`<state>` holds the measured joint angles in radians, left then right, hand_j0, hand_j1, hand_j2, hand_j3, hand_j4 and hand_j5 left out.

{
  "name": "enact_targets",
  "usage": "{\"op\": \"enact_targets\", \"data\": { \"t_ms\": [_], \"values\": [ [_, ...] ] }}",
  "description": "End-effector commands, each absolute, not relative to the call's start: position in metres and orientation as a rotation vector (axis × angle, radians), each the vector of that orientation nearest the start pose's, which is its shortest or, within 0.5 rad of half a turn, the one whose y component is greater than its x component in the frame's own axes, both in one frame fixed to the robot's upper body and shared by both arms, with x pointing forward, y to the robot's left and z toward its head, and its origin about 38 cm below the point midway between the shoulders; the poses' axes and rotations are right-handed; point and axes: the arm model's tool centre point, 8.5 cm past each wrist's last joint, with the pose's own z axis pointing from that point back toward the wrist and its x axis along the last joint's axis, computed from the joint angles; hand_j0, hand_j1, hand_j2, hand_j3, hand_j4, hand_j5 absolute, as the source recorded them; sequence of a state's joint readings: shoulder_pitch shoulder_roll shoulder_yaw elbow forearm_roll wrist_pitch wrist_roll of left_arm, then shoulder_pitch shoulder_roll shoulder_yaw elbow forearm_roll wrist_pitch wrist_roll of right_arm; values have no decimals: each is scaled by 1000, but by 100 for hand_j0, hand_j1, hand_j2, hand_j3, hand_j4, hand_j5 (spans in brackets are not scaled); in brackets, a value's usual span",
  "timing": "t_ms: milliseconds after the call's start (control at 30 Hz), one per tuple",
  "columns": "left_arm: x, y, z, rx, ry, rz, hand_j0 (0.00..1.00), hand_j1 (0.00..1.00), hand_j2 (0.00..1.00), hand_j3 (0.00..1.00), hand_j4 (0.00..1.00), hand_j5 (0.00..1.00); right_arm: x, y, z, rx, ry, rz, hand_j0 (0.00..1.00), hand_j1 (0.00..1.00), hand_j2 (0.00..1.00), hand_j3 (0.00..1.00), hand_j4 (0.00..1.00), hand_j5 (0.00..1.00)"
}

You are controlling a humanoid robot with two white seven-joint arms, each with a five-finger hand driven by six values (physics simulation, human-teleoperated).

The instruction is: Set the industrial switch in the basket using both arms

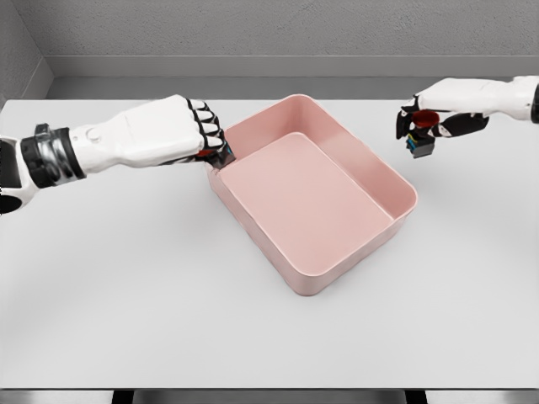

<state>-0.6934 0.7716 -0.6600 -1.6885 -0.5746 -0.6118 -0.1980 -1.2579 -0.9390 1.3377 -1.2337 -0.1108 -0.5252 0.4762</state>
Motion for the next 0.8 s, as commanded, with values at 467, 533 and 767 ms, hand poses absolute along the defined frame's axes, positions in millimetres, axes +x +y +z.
{"op": "enact_targets", "data": {
  "t_ms": [467,533,767],
  "values": [
    [415,170,262,-549,2168,2435,43,43,43,43,43,43,487,-311,293,-262,-1350,1970,50,50,50,50,50,50],
    [418,166,261,-542,2176,2435,43,43,43,43,43,43,487,-310,293,-258,-1346,1975,50,50,50,50,50,50],
    [429,139,249,-479,2161,2462,43,43,43,43,43,43,487,-304,295,-250,-1357,1987,50,50,50,50,50,50]
  ]
}}
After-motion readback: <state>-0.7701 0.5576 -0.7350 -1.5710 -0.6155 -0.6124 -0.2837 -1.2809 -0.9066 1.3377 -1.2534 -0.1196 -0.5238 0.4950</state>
